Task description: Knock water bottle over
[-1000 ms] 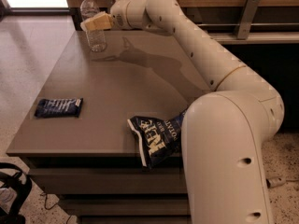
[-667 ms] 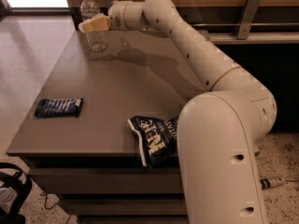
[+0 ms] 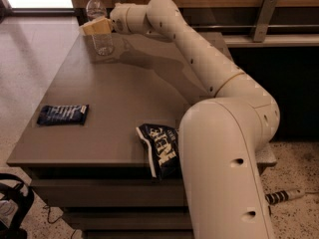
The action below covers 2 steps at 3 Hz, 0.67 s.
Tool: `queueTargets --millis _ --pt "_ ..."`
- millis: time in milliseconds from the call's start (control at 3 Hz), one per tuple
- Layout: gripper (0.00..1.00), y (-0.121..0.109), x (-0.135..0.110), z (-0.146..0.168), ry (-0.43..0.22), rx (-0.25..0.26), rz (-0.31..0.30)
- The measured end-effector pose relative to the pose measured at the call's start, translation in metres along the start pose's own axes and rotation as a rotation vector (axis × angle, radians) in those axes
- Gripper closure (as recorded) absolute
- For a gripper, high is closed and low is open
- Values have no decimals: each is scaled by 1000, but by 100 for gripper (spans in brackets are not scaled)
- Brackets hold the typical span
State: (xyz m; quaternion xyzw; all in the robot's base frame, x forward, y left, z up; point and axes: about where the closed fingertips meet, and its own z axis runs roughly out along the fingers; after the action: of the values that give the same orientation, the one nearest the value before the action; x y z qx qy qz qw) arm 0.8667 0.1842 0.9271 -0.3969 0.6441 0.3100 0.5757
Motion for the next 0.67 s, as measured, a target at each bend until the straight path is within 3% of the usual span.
queueTargets --millis 667 --pt "41 3 2 11 -28 -13 7"
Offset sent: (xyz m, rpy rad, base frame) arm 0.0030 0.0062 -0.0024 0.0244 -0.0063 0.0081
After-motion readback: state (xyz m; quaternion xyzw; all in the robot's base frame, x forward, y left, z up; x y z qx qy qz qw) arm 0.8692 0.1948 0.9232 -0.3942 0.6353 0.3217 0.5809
